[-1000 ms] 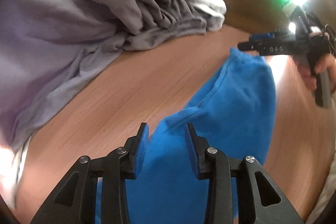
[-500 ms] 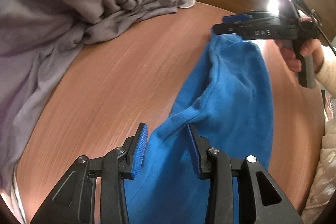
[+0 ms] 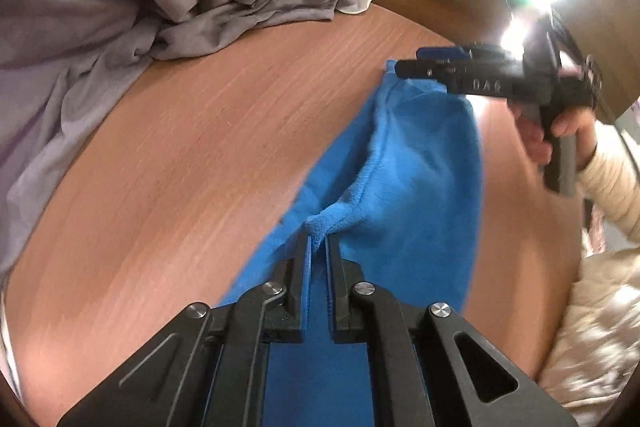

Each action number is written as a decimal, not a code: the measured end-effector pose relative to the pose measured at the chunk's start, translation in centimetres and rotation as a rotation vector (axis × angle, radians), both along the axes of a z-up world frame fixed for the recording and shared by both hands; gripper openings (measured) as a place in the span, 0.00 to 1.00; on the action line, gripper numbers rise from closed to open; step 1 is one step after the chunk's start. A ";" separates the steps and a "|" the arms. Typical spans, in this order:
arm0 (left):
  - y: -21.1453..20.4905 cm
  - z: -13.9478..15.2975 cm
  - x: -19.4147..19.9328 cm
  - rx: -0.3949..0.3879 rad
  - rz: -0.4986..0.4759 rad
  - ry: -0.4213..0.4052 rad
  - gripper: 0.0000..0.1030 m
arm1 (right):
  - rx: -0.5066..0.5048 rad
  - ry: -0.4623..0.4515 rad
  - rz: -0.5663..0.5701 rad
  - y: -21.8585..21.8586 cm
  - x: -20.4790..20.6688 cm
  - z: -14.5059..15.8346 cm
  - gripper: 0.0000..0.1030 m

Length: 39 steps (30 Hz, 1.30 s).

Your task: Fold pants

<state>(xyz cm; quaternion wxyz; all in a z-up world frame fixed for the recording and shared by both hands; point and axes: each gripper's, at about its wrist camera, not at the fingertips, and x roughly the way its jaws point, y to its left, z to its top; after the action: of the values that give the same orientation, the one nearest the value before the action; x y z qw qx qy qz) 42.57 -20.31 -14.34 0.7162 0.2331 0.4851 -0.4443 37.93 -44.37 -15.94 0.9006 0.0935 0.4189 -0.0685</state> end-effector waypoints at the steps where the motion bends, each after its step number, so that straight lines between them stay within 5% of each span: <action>1: 0.2 0.4 -0.2 0.014 0.017 0.003 0.08 | -0.005 -0.003 -0.004 0.3 -0.5 0.2 0.51; 8: 0.6 -2.0 2.1 0.145 0.132 0.035 0.09 | -0.035 0.031 -0.013 1.2 -2.0 0.0 0.51; 13: -0.1 -3.0 2.9 0.154 0.148 0.031 0.09 | -0.021 0.043 -0.097 0.9 -3.8 0.3 0.51; 18: -1.0 -3.1 1.7 0.196 0.109 -0.056 0.11 | 0.024 0.015 -0.293 0.0 -7.1 0.8 0.51; 27: -1.2 -3.5 1.9 0.190 0.119 -0.059 0.13 | 0.169 0.029 -0.261 -0.3 -6.4 -0.1 0.51; 30: -0.9 -3.5 1.8 0.190 0.123 -0.071 0.15 | 0.208 0.020 -0.248 -0.1 -6.5 -0.5 0.37; 35: -0.9 -3.0 1.5 0.166 0.133 -0.077 0.13 | 0.129 -0.035 -0.243 0.9 -7.6 1.0 0.16; 39: -1.4 -3.3 1.2 0.181 0.113 -0.089 0.13 | 0.089 -0.073 -0.234 1.7 -9.0 2.5 0.13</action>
<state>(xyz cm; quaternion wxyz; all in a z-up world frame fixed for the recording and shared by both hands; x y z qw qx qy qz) 43.79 -21.75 -17.64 0.7368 0.2886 0.5034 -0.3469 28.89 -42.65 -13.47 0.8961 0.1841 0.3745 -0.1509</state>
